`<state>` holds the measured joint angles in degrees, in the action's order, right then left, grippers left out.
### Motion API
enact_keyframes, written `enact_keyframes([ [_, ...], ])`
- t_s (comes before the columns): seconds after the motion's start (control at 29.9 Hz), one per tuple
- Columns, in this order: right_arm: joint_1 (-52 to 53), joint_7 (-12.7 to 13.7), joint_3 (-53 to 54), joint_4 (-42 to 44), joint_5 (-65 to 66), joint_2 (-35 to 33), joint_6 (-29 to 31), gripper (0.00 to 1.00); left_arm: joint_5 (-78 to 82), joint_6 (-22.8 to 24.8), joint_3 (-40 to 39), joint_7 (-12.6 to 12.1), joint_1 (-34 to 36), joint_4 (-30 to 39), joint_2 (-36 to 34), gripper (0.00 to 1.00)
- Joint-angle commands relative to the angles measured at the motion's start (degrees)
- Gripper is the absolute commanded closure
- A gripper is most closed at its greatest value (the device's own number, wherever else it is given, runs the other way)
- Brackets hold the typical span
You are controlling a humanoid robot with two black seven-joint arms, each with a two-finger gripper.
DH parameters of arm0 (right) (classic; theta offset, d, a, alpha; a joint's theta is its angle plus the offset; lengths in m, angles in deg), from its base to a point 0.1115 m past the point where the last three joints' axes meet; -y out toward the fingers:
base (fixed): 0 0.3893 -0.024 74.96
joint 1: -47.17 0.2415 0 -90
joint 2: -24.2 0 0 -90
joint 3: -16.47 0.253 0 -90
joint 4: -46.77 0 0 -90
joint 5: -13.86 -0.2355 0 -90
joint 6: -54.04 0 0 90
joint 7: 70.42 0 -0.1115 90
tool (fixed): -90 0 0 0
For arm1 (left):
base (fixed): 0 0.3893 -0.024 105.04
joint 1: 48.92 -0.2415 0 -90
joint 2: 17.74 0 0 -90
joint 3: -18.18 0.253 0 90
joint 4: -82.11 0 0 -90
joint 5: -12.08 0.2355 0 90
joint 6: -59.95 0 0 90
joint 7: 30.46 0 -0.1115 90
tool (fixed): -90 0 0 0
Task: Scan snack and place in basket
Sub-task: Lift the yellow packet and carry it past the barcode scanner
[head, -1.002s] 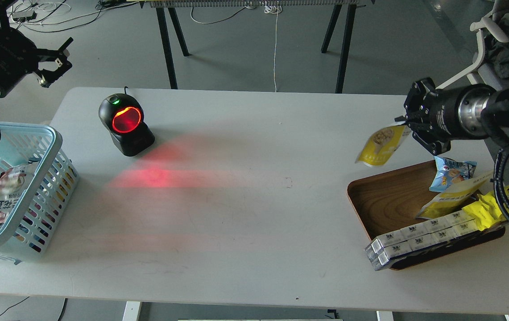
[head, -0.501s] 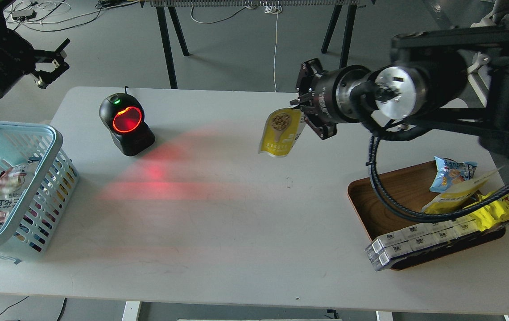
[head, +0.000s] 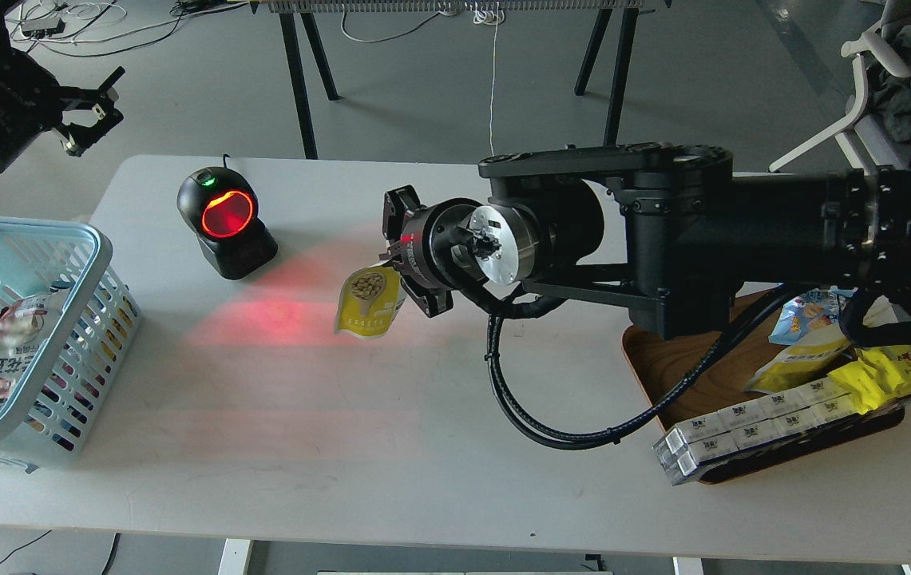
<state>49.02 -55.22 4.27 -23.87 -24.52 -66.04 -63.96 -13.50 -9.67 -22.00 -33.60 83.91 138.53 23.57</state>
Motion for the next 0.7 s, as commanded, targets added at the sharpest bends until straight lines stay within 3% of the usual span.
enact_keyframes([
  [0.0,-0.36,0.01,-0.02,1.11,-0.65,0.24,0.01,1.0,0.0,0.01,-0.07,0.07,0.06,0.01,0.0,0.0],
  [0.53,-3.08,0.01,-0.46,3.93,-0.56,0.24,0.01,0.99,0.0,0.01,-0.16,0.07,0.06,0.18,-0.88,0.0],
  [0.67,-3.52,0.01,-0.55,4.54,-0.56,0.24,0.01,0.93,0.0,0.01,-0.16,0.07,0.06,0.18,-0.88,0.0],
])
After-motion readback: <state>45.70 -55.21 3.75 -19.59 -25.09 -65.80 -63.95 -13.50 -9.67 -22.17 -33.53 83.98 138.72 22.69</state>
